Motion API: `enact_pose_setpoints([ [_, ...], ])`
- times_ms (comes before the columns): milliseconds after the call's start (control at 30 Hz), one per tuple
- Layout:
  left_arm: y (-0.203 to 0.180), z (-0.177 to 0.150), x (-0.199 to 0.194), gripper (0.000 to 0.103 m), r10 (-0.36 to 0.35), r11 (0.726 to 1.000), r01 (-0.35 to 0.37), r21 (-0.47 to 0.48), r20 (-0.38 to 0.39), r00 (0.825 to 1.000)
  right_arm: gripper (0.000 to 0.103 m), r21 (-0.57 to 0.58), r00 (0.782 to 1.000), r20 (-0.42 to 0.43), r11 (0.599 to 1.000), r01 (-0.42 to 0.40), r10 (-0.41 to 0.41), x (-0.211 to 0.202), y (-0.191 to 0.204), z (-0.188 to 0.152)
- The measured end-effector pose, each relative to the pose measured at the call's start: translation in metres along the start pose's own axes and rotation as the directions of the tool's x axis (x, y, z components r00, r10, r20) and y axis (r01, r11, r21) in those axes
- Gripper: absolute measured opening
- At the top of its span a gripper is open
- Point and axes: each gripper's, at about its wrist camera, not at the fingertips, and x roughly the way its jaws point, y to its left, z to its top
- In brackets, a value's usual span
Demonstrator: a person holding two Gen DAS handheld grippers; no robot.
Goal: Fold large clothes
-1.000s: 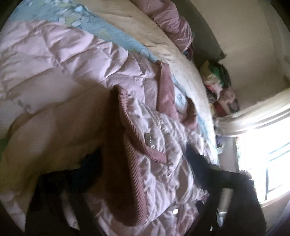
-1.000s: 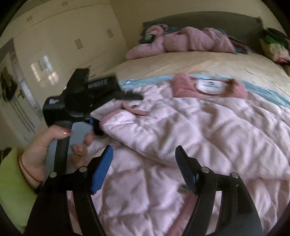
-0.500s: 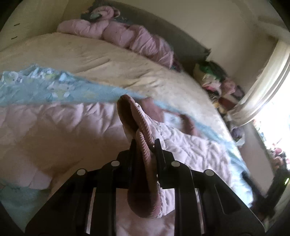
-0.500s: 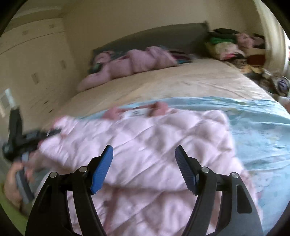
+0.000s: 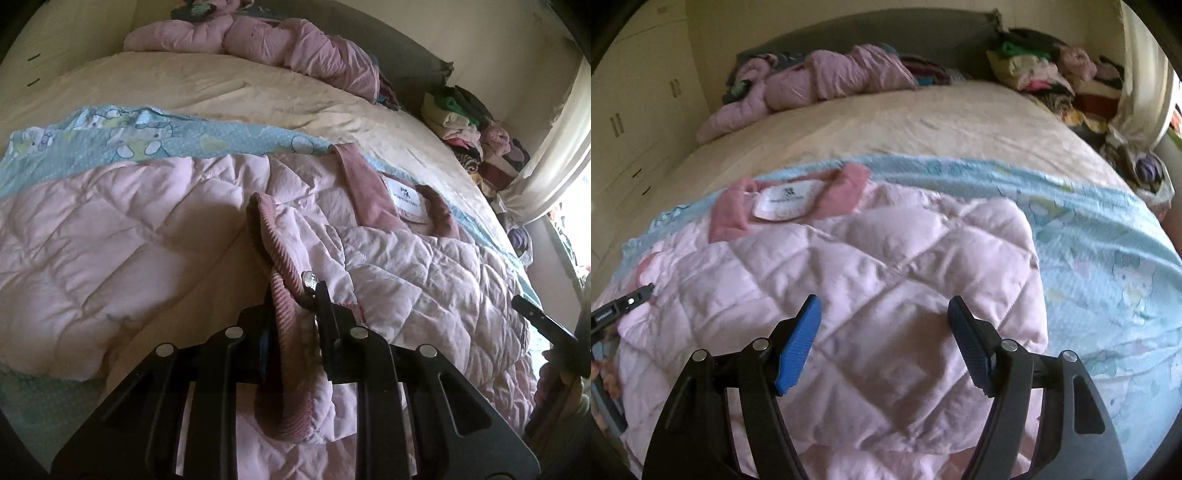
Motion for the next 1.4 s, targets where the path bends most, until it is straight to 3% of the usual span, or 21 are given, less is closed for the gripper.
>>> enact_pose_setpoints([
  [233,0.000,-0.004,0.004,0.016,-0.005,1.000,0.005,0.004,-0.013,1.000,0.070,0.049,0.996,-0.078,0.998,0.036,-0.033,0.025,-0.019,-0.012],
  [467,-0.002,-0.007,0.003,0.018,-0.004,1.000,0.004,0.002,-0.020,1.000,0.070,0.056,0.995,-0.087,0.997,0.055,-0.050,0.037,-0.022,-0.018],
  [667,-0.005,-0.007,-0.004,0.020,0.007,1.000,-0.006,0.011,-0.021,1.000,0.072,0.069,0.996,-0.066,0.996,0.058,-0.053,0.023,-0.022,-0.021],
  [800,-0.006,-0.008,-0.015,0.034,0.009,1.000,-0.009,0.028,-0.012,1.000,0.087,0.097,1.000,0.003,0.995,0.005,-0.005,-0.007,-0.022,-0.029],
  [933,-0.011,-0.005,-0.033,0.063,0.005,0.999,-0.005,0.037,0.013,1.000,0.098,0.077,0.997,0.051,0.996,-0.054,0.051,-0.035,-0.014,-0.037],
  [1067,-0.019,-0.007,-0.050,0.080,0.009,0.998,-0.010,0.055,0.032,0.999,0.099,0.078,0.994,0.058,0.992,-0.095,0.091,-0.049,-0.003,-0.037],
  [1133,-0.023,-0.007,-0.056,0.093,0.016,0.998,-0.018,0.056,0.040,0.999,0.099,0.068,0.992,0.067,0.992,-0.108,0.103,-0.056,0.004,-0.035],
  [1400,-0.028,-0.012,-0.085,0.094,0.067,0.995,-0.072,0.074,0.069,0.995,0.099,0.023,0.982,0.110,0.988,-0.156,0.152,-0.083,0.034,-0.029],
])
